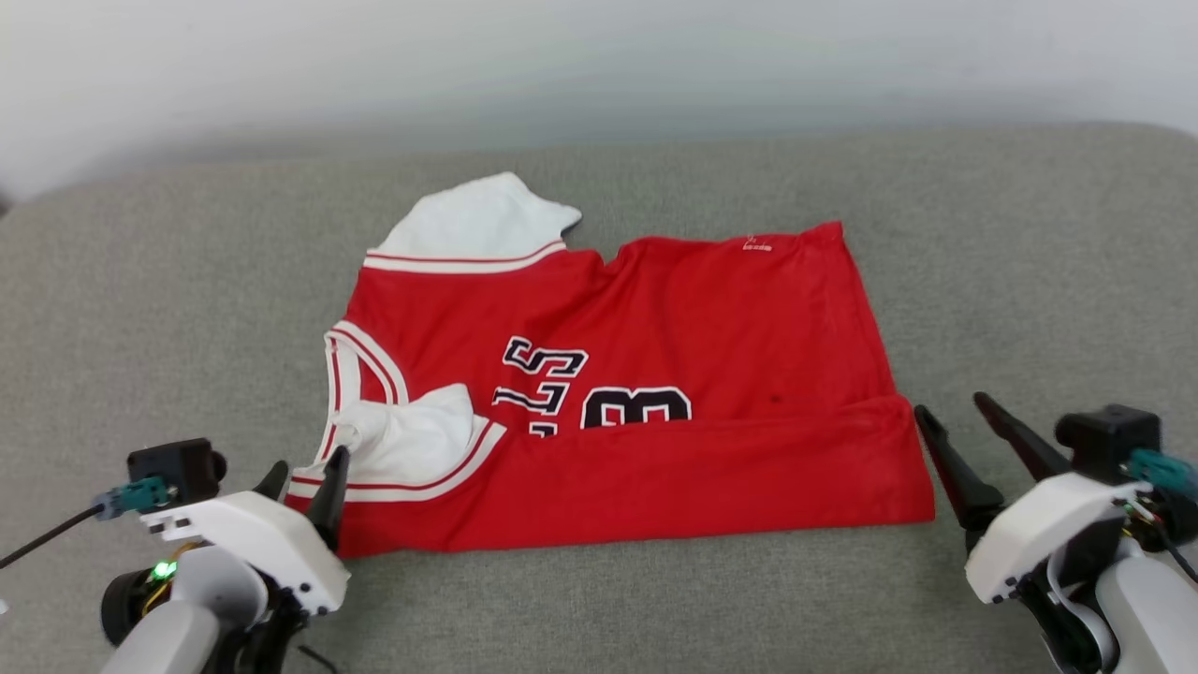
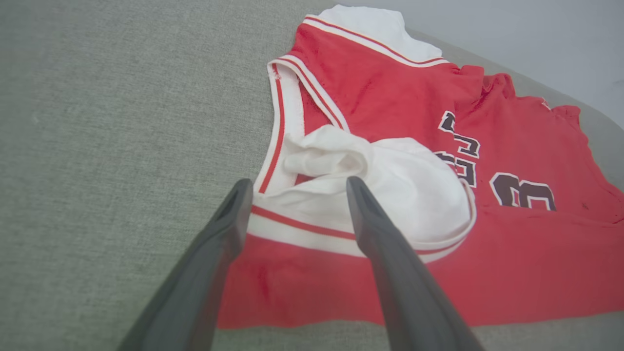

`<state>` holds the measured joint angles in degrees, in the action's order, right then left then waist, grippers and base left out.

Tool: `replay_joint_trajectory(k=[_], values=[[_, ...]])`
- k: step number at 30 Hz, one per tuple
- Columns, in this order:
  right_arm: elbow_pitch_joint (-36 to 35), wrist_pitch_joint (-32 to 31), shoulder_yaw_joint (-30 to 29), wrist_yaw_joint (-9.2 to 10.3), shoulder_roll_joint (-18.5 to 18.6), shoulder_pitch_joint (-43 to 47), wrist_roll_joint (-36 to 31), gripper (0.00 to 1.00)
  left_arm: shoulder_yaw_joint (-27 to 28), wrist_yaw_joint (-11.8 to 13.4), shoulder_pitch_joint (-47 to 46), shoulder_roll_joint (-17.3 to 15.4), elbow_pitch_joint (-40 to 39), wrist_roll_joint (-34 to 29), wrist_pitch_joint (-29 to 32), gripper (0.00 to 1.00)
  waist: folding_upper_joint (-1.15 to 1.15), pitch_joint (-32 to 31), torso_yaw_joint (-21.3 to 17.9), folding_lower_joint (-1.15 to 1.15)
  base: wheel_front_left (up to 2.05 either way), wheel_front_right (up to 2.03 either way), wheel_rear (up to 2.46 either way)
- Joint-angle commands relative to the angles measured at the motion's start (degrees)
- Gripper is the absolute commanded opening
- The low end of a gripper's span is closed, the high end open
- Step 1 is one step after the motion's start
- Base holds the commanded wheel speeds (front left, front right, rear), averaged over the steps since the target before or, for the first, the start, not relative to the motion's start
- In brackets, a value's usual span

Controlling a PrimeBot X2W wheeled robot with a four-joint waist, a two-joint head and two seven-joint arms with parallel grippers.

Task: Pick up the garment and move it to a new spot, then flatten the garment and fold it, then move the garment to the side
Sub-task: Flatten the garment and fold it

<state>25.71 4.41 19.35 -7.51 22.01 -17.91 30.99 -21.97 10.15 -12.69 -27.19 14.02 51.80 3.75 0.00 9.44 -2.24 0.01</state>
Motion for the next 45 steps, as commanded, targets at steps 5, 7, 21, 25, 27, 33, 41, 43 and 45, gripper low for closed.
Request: replay_joint_trajectory(k=[5, 7, 21, 25, 27, 33, 41, 43, 45], values=[[-5.0, 5.6, -5.6, 0.04, -1.4, 6.7, -4.2, 1.0, 1.5, 0.6, 4.0, -5.6, -5.7, 2.6, 6.0, 1.0, 0.0, -5.5, -1.3, -0.01, 0.0, 0.0, 0.0], [-8.2, 6.1, -8.1, 0.04, -1.9, 9.1, -5.8, 1.0, 1.3, 0.2, 4.7, -8.0, -7.4, 3.7, 9.8, 1.0, 0.0, -6.2, -1.7, -0.01, 0.0, 0.0, 0.0], [-27.3, -0.7, -15.0, 0.04, -8.5, 17.5, -12.1, 1.0, -2.7, -0.7, -0.7, -14.6, -5.2, 8.3, 30.6, 1.0, 0.0, 0.4, -5.0, -0.01, 0.0, 0.0, 0.0], [-28.8, -2.4, -15.1, 0.04, -8.6, 17.5, -12.1, 1.0, -4.8, -1.7, -2.9, -12.2, -1.1, 9.4, 33.9, 1.0, 0.0, 2.2, -5.3, -0.01, 0.0, 0.0, 0.0], [-29.1, -2.7, -15.3, 0.04, -8.4, 17.4, -11.9, 1.0, -5.6, -2.1, -2.9, -11.4, 0.0, 9.9, 35.1, 1.0, 0.0, 2.4, -5.4, -0.01, 0.0, 0.0, 0.0], [-28.7, -8.5, -16.4, 0.04, -6.3, 16.7, -7.7, 1.0, -7.6, -3.8, -3.7, -7.5, 3.1, 11.6, 37.0, 0.0, 0.0, 3.1, -5.0, -0.01, 0.0, 0.0, 0.0], [-25.4, -26.4, -15.6, 0.03, -0.2, 11.7, 0.9, 1.0, -4.2, -4.9, -6.8, -8.9, 1.6, 11.6, 32.9, 0.0, 0.0, 2.8, -3.1, -0.01, 0.0, 0.0, 0.0], [-23.3, -32.0, -14.5, 0.04, 1.5, 9.3, 3.2, 1.0, -3.7, -4.7, -7.3, -9.5, -0.4, 11.4, 32.8, 0.0, 0.0, 3.3, -2.4, -0.01, 0.0, 0.0, 0.0], [-21.3, -36.7, -13.2, 0.03, 2.6, 7.1, 5.0, 1.0, -3.6, -4.2, -7.8, -10.1, -2.9, 10.9, 33.0, 0.0, 0.0, 4.1, -1.2, -0.01, 0.0, 0.0, 0.0]])
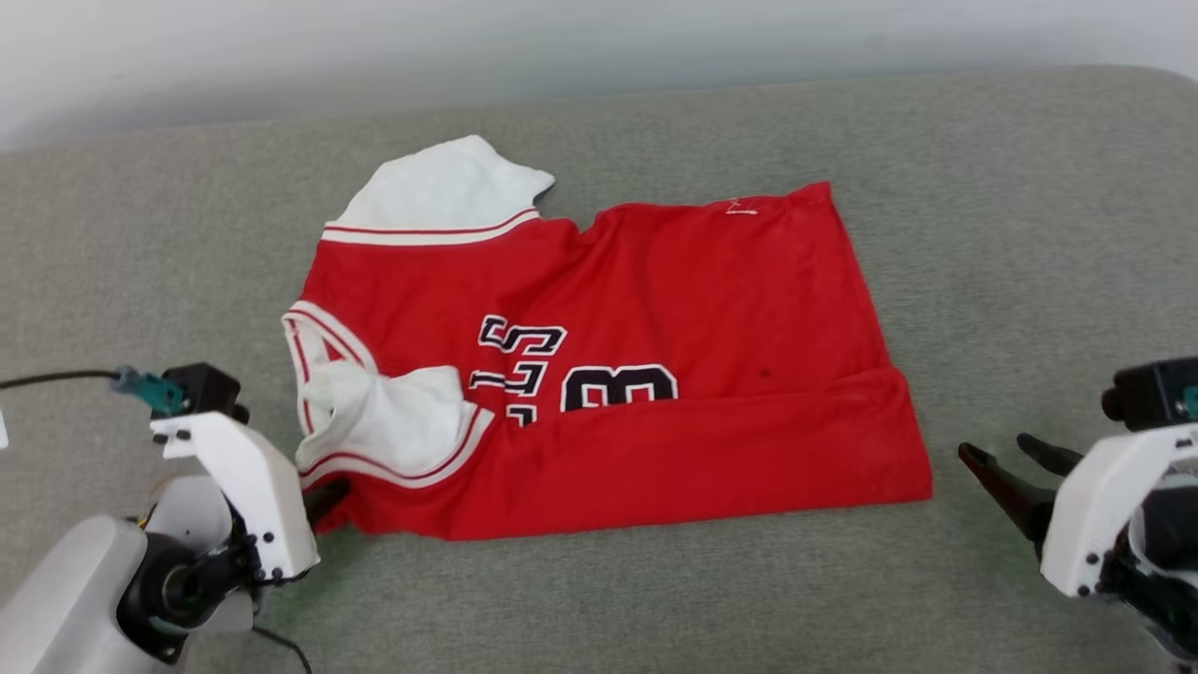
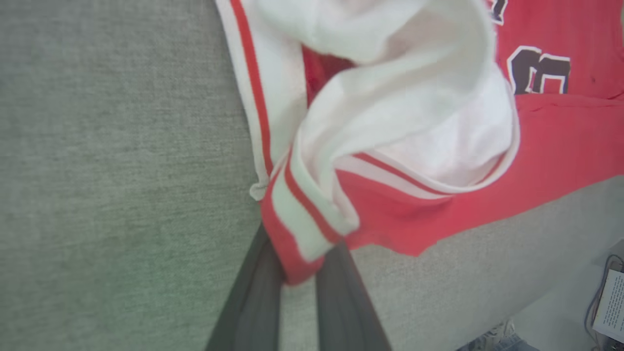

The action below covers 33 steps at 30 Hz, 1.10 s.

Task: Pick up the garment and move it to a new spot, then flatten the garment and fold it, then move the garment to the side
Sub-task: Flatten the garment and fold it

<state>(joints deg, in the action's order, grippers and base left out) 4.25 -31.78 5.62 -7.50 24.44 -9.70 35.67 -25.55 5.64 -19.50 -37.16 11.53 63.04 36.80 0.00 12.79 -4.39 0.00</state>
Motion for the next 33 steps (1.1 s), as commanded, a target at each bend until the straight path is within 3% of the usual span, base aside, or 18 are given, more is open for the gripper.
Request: replay_joint_trajectory(k=[1, 5, 14, 15, 16, 17, 25, 33], values=[[1.1, -2.3, 1.1, 0.02, 0.2, -2.2, 1.2, 1.0, 0.0, 0.4, -1.1, -0.4, -1.6, -0.4, 0.2, 0.0, 0.0, 1.3, 1.5, 0.0, 0.0, 0.0, 0.0], [4.7, -6.5, 3.7, 0.02, -0.2, -6.3, 2.8, 1.0, -0.3, 1.6, -2.1, -0.7, -6.2, -1.3, 0.8, 0.0, 0.0, 3.6, 3.4, 0.0, 0.0, 0.0, 0.0], [16.1, -8.8, 11.2, 0.01, -3.0, -11.8, 7.3, 1.0, -1.2, 3.1, -2.5, -0.4, -10.2, -2.4, 1.4, 0.0, 0.0, 5.7, 5.1, 0.0, 0.0, 0.0, 0.0], [17.0, -9.4, 12.3, 0.01, -3.1, -11.9, 8.0, 0.63, -1.3, 3.3, -2.3, -0.4, -10.3, -2.4, 1.4, 0.0, 0.0, 5.6, 5.1, 0.0, 0.0, 0.0, 0.0], [17.6, -9.4, 13.1, 0.01, -3.3, -11.9, 8.9, 0.07, -1.2, 3.4, -2.1, -0.4, -10.4, -2.2, 1.3, 0.0, 0.0, 5.5, 5.1, 0.0, 0.0, 0.0, 0.0], [18.1, -9.4, 13.6, -0.02, -3.3, -12.1, 9.5, 0.0, -1.1, 3.5, -1.8, -0.4, -10.5, -2.1, 1.3, 0.0, 0.0, 5.4, 5.0, 0.0, 0.0, 0.0, 0.0], [16.2, -5.4, 16.2, -0.04, 0.5, -14.1, 10.8, 0.0, -0.5, 3.1, 1.1, -1.0, -11.1, -1.2, 0.2, 0.0, 0.0, 0.7, 3.8, 0.0, 0.0, 0.0, 0.0], [14.0, -4.3, 18.9, 0.02, 2.6, -10.3, 11.7, 0.0, 0.6, 3.5, 8.6, -1.7, -12.5, 0.6, -2.5, 0.0, 0.0, -8.6, 3.1, 0.0, 0.0, 0.0, 0.0]])
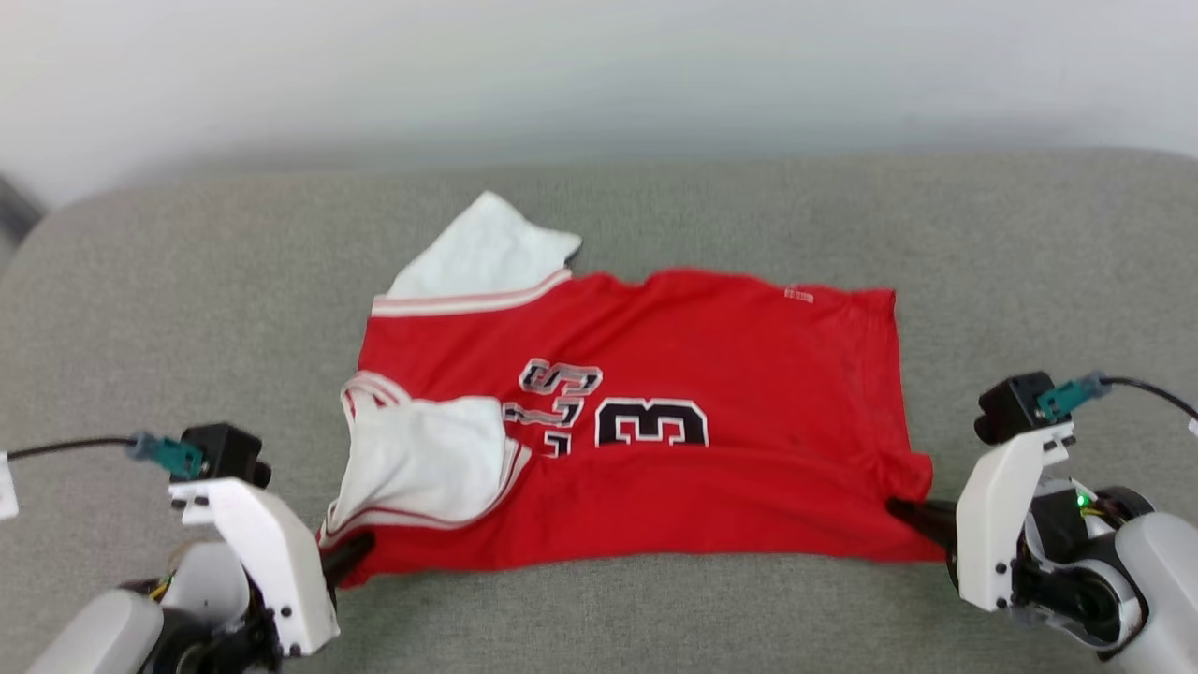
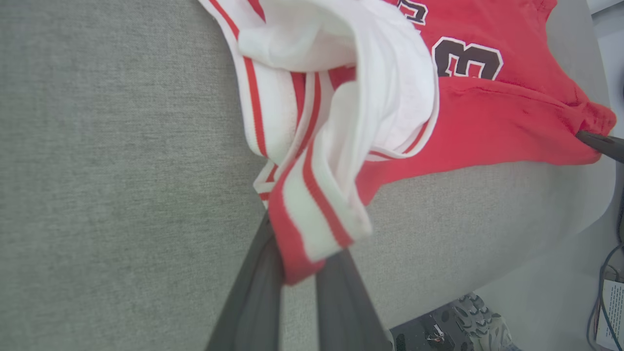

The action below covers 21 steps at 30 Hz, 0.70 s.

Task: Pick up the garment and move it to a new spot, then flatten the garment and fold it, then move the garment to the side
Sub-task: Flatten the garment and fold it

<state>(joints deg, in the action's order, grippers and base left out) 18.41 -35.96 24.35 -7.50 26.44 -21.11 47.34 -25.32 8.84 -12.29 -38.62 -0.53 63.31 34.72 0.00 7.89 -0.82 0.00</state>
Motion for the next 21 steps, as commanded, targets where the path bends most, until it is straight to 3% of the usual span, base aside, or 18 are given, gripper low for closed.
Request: replay_joint_trajectory(k=[1, 10, 11, 12, 16, 21], values=[[-0.2, -0.2, 0.2, 0.02, 0.9, 1.8, 0.0, 0.0, 0.5, 0.4, 2.7, -0.5, -0.8, 0.6, -0.7, 0.0, 0.0, -4.8, -0.4, 0.0, 0.0, 0.0, 0.0], [-0.5, -0.7, -2.3, 0.02, 1.1, 9.9, -0.1, 0.0, 0.6, 1.8, 12.0, -1.1, -3.1, 2.7, -2.0, 0.0, 0.0, -8.7, -0.3, 0.0, 0.0, 0.0, 0.0], [-0.5, 0.0, -2.7, 0.02, 0.8, 10.7, -0.3, 0.25, 0.4, 2.0, 12.5, -0.6, -2.7, 2.7, -2.4, 0.11, 0.0, -8.6, -0.3, 0.0, 0.0, 0.0, 0.0], [-0.6, 0.5, -2.9, 0.01, 0.4, 11.5, -0.6, 1.0, 0.0, 1.6, 12.9, -0.2, -2.4, 2.8, -2.6, 1.0, 0.0, -8.5, -0.4, 0.0, 0.0, 0.0, 0.0], [-1.6, 5.5, -3.7, 0.01, -0.6, 13.7, -3.5, 1.0, 0.5, 0.9, 12.8, 1.2, -0.7, 2.2, -5.4, 1.0, 0.0, -7.8, -1.0, 0.0, 0.0, 0.0, 0.0], [-3.0, 17.4, -7.2, 0.02, -2.7, 15.1, -10.5, 1.0, 2.4, 1.6, 10.7, 2.0, 1.0, -1.4, -11.8, 1.0, 0.0, -7.6, -2.3, 0.0, 0.0, 0.0, 0.0]])
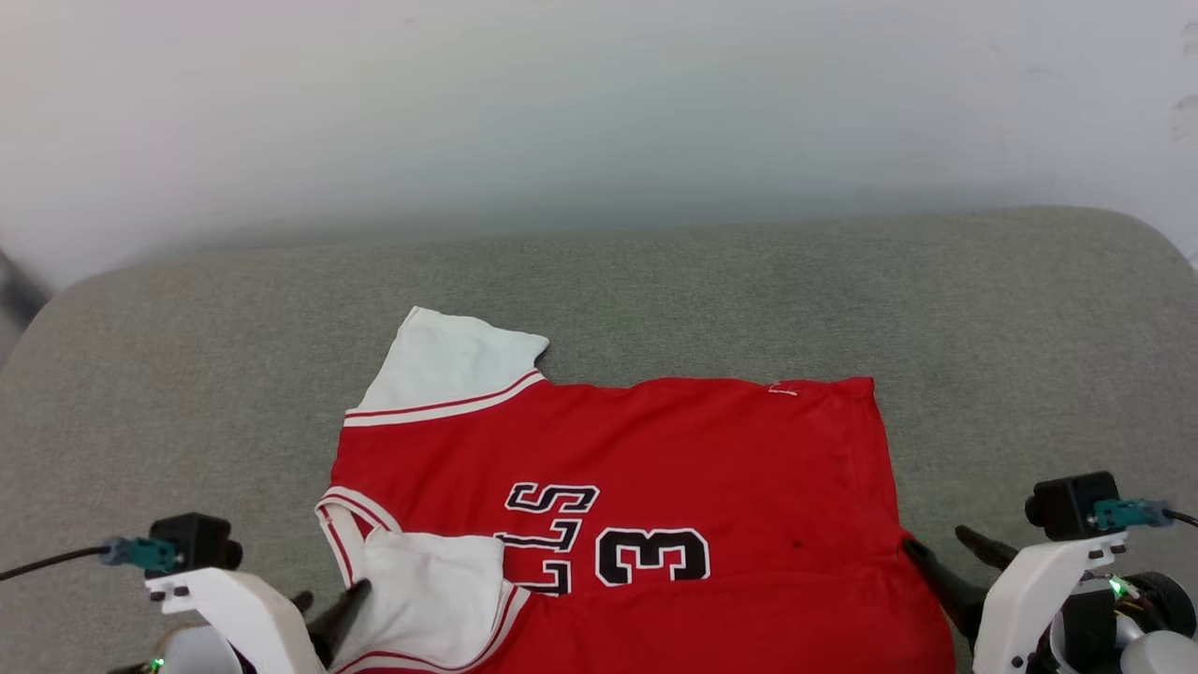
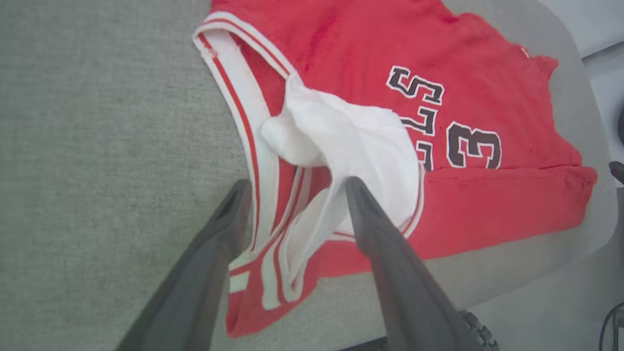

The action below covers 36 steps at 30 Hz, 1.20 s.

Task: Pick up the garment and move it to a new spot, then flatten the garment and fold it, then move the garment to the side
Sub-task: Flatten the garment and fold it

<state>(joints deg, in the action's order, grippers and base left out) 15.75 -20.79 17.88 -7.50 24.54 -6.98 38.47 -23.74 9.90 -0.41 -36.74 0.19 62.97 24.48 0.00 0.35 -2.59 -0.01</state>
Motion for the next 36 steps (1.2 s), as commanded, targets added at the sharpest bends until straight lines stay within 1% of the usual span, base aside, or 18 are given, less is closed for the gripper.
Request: replay_joint_trajectory(k=[1, 3, 4, 5, 6, 7, 11, 14, 16, 20, 24, 26, 28, 31, 34, 36], values=[[-0.6, 4.2, -1.3, 0.01, -1.2, 1.3, -3.2, 1.0, 1.4, 1.0, -1.8, 0.4, 0.5, -2.0, -3.3, 1.0, 0.0, -0.1, -0.8, 0.01, 0.0, 0.0, 0.0], [-1.2, 7.9, -3.2, 0.02, -2.2, 1.5, -6.0, 1.0, 3.0, 1.9, -3.1, 1.4, 0.6, -3.2, -7.1, 1.0, 0.0, 0.0, -1.5, 0.01, 0.0, 0.0, 0.0], [-1.2, 7.9, -3.2, 0.02, -2.2, 1.5, -6.0, 1.0, 3.0, 1.9, -3.1, 1.4, 0.6, -3.2, -7.1, 1.0, 0.0, 0.0, -1.5, 0.01, 0.0, 0.0, 0.0], [-2.1, 11.2, -5.4, 0.02, -3.4, 1.8, -8.5, 1.0, 4.3, 2.7, -4.2, 1.9, 0.5, -4.6, -10.2, 1.0, 0.0, 0.3, -2.2, 0.01, 0.0, 0.0, 0.0], [-2.5, 12.5, -6.6, 0.02, -4.1, 2.0, -9.6, 1.0, 5.2, 3.4, -5.1, 2.2, 0.3, -5.3, -11.9, 1.0, 0.0, 0.7, -2.5, 0.01, 0.0, 0.0, 0.0], [-2.5, 12.5, -6.6, 0.02, -4.1, 2.0, -9.6, 1.0, 5.2, 3.4, -5.1, 2.2, 0.3, -5.3, -11.9, 1.0, 0.0, 0.7, -2.5, 0.01, 0.0, 0.0, 0.0], [-6.1, 17.0, -10.9, 0.02, -6.6, 0.3, -13.8, 1.0, 6.0, 5.1, -9.4, 2.8, -0.4, -9.2, -16.5, 1.0, 0.0, 3.9, -3.9, 0.01, 0.0, 0.0, 0.0], [-9.7, 19.3, -13.3, 0.02, -8.2, -1.6, -16.3, 1.0, 5.8, 6.1, -14.7, 2.6, 0.0, -13.0, -18.7, 1.0, 0.0, 7.8, -5.0, 0.01, 0.0, 0.0, 0.0], [-11.9, 20.3, -14.2, 0.02, -9.3, -2.8, -17.3, 1.0, 5.7, 6.3, -18.4, 3.0, 0.9, -14.6, -19.6, 1.0, 0.0, 10.7, -5.6, 0.01, 0.0, 0.0, 0.0], [-15.8, 20.9, -14.9, 0.02, -10.4, -5.6, -18.4, 1.0, 4.8, 5.9, -26.8, 3.0, 3.7, -16.9, -18.7, 1.0, 0.0, 16.6, -7.0, 0.01, 0.0, 0.0, 0.0], [-18.2, 21.1, -15.1, 0.02, -11.1, -7.8, -18.6, 1.0, 4.5, 3.8, -34.8, 3.0, 6.9, -15.4, -14.6, 1.0, 0.0, 21.1, -8.2, 0.01, 0.0, 0.0, 0.0], [-18.9, 20.9, -15.2, 0.02, -11.3, -8.3, -18.5, 1.0, 4.7, 2.3, -38.5, 2.0, 8.5, -14.2, -11.4, 1.0, 0.0, 22.9, -8.9, 0.01, 0.0, 0.0, 0.0], [-19.5, 20.8, -15.0, 0.02, -11.4, -9.0, -18.3, 1.0, 4.4, 0.6, -42.1, 0.8, 10.0, -12.6, -6.9, 1.0, 0.0, 24.4, -9.5, 0.01, 0.0, 0.0, 0.0], [-19.8, 20.6, -14.6, 0.02, -11.6, -9.6, -18.0, 1.0, 3.1, -1.4, -46.4, -2.2, 11.9, -10.5, 2.5, 1.0, 0.0, 26.3, -10.5, 0.01, 0.0, 0.0, 0.0], [-20.0, 20.8, -14.0, 0.02, -11.8, -10.1, -17.5, 1.0, 2.6, -1.2, -49.7, -5.3, 13.4, -8.2, 12.0, 1.0, 0.0, 28.2, -11.5, 0.01, 0.0, 0.0, 0.0], [-20.0, 21.0, -13.4, 0.02, -12.0, -10.4, -16.9, 1.0, 2.0, -0.6, -51.1, -7.4, 14.4, -7.3, 17.7, 1.0, 0.0, 29.3, -12.2, 0.01, 0.0, 0.0, 0.0]])
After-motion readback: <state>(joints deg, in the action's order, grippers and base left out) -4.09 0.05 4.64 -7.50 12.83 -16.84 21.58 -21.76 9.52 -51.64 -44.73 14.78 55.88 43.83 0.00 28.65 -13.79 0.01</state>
